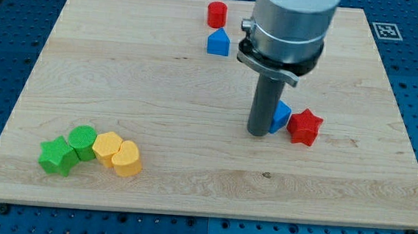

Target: Slightly touch left to the red star

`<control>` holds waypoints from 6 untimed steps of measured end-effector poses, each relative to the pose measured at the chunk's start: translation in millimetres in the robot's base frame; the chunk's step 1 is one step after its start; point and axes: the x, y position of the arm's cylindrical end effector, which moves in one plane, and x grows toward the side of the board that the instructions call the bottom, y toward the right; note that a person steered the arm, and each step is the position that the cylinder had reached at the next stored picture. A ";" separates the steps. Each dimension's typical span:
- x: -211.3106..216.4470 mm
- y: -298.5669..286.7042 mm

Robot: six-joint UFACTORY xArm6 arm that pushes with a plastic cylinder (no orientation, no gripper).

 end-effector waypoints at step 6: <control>20.0 51.6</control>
